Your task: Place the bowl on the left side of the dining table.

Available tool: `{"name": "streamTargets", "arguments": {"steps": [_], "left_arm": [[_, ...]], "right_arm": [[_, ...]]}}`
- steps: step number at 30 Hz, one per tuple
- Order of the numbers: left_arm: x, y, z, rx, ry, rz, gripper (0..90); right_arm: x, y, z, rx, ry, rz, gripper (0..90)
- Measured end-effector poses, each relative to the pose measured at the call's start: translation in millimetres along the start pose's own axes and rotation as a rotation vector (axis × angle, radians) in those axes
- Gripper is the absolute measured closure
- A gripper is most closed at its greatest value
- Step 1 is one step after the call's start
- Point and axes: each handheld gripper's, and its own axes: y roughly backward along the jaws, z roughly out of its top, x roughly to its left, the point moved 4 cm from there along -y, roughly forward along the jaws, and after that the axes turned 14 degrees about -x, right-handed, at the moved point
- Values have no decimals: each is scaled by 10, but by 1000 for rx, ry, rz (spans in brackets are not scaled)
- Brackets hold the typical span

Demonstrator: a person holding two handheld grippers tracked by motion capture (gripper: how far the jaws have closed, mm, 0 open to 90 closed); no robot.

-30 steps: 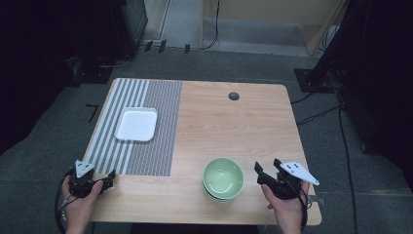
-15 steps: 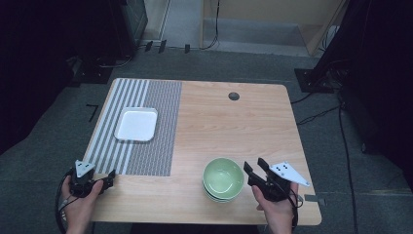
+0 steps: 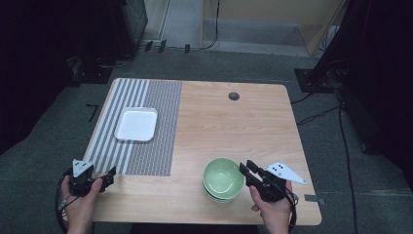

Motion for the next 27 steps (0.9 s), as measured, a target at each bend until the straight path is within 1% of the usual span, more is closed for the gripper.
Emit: {"name": "streamTargets", "arguments": {"steps": [2,3,4,5,6,7,9,11,13,16,18,20,23,25,27], "left_arm": [[-68,27,68,-18,13,-20,169],[-101,38,96,-27,19,-29,169],[-144,51,127,-33,20,-39,169],[-144,51,127,-33,20,-39,169],[-196,63,159,-39,17,-47,169],[-196,63,159,-39,17,-47,169],[-273,79,199,-46,14,-62,169],[-329,90,224,-52,10,-73,169],[-401,98,252,-59,10,-87,169],[-477,101,289,-67,9,-97,169],[-529,101,309,-70,8,-104,169],[-589,98,327,-69,1,-117,168],[-689,88,364,-69,-13,-136,169],[-757,83,407,-74,-18,-146,168],[-828,81,460,-84,-16,-157,168]], "right_arm": [[-1,-12,-19,17,8,-8,662],[1,-21,-39,37,14,-14,661],[6,-30,-56,48,17,-14,659],[6,-30,-56,48,17,-14,659],[23,-46,-86,58,25,-5,650],[26,-51,-93,57,29,-12,648],[23,-62,-101,52,26,-19,648],[23,-74,-117,61,19,-10,655],[25,-76,-133,70,26,-20,670],[36,-80,-143,67,25,-31,673],[44,-89,-151,66,31,-24,697],[44,-93,-155,70,37,-37,718],[67,-106,-175,94,36,-31,747],[82,-118,-188,101,40,-39,793],[92,-119,-193,102,68,-65,859]]}}
